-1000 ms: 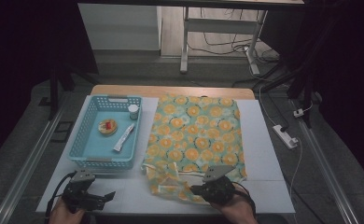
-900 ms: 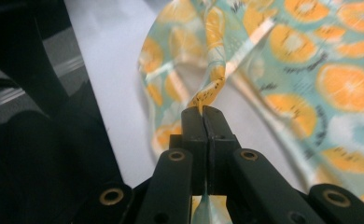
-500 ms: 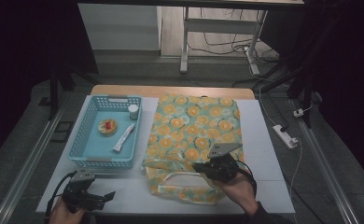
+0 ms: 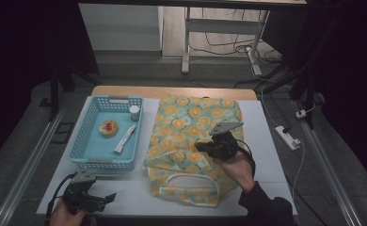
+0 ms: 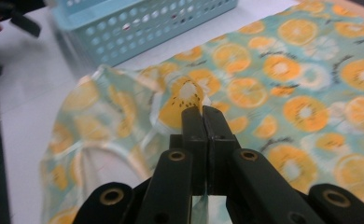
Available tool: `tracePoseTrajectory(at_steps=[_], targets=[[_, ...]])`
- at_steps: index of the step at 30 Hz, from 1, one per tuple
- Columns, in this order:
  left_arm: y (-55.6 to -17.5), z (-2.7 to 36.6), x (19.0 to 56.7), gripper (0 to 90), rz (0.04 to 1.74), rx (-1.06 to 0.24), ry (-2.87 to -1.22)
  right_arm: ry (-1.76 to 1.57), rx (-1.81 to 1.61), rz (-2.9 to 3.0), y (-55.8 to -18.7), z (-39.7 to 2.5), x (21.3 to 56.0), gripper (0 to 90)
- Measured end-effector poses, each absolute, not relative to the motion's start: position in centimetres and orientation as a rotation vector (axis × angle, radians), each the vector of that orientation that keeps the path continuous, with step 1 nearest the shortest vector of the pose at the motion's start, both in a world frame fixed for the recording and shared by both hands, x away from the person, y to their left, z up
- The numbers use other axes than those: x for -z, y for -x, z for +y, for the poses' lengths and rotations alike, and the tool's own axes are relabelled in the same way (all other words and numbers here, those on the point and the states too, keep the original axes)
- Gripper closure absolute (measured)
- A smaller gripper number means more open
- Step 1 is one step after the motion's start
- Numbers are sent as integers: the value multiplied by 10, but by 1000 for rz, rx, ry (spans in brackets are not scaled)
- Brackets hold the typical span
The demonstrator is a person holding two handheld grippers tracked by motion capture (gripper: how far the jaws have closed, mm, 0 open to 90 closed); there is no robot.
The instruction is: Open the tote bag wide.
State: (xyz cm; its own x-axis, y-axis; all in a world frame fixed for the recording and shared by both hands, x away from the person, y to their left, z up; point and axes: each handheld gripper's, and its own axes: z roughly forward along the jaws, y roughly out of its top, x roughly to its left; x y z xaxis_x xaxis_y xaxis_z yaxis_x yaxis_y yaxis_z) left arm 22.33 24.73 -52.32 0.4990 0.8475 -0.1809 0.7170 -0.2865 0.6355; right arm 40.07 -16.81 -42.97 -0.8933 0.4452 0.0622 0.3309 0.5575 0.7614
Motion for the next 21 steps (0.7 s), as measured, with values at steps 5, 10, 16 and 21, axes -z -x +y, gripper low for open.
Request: tracePoseTrajectory(at_steps=[5,10,16,21], targets=[[-223,247,523,0,1278,-249,-2072,-689,-1240,2630,-424,-165,423,883],[-223,248,523,0,1279,-249,-2070,-716,-1228,2618,-444,-160,420,883],[-223,248,523,0,1277,-245,-2064,-741,-1210,2605,-465,-155,419,883],[-223,247,523,0,1272,-257,-2071,-735,-1194,2588,-478,-149,414,882]])
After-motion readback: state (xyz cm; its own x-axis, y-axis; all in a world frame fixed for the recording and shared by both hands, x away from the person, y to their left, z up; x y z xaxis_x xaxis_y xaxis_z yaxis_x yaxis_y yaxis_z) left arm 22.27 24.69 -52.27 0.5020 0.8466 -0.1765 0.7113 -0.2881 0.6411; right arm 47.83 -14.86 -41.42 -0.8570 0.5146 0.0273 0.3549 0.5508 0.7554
